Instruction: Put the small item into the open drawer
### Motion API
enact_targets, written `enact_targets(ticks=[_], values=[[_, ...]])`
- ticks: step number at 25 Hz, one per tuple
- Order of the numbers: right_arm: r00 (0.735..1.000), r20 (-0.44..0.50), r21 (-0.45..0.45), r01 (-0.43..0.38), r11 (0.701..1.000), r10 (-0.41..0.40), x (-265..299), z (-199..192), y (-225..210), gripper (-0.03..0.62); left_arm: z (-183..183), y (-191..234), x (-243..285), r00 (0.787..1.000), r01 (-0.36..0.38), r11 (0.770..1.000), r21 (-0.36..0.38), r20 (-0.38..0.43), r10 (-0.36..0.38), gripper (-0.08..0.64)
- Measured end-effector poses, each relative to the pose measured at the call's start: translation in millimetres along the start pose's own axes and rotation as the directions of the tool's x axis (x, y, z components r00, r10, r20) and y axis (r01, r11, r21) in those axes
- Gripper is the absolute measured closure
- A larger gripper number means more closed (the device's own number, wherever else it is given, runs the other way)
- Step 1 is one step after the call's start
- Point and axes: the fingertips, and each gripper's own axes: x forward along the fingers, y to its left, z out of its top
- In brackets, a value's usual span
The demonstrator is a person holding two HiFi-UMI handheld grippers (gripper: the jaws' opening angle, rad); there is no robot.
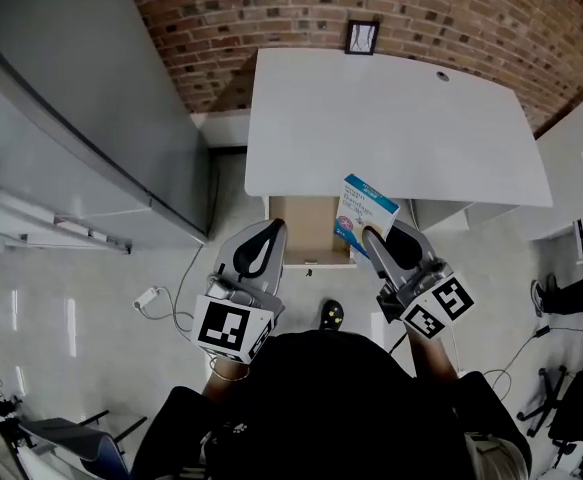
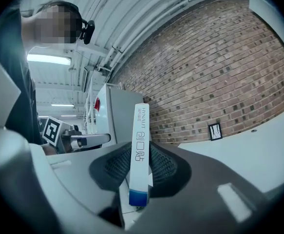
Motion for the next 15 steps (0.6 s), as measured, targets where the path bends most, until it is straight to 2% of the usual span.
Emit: enact_targets(ticks=[7,15], values=[[0.994,-0.029,0.015,-0.102,0.995,0.102,-3,2,-18,0.497,-1,-13,7,0.994,-0.108,0.994,-0.017,-0.010,0.107,0.566],[0.984,-0.059,0.023,-0.170,0.985,0.171,-15,-5,-33,0.497,-9,-29,13,0.984,-0.179,0.983,-0.027,-0.013,0.179,0.566]])
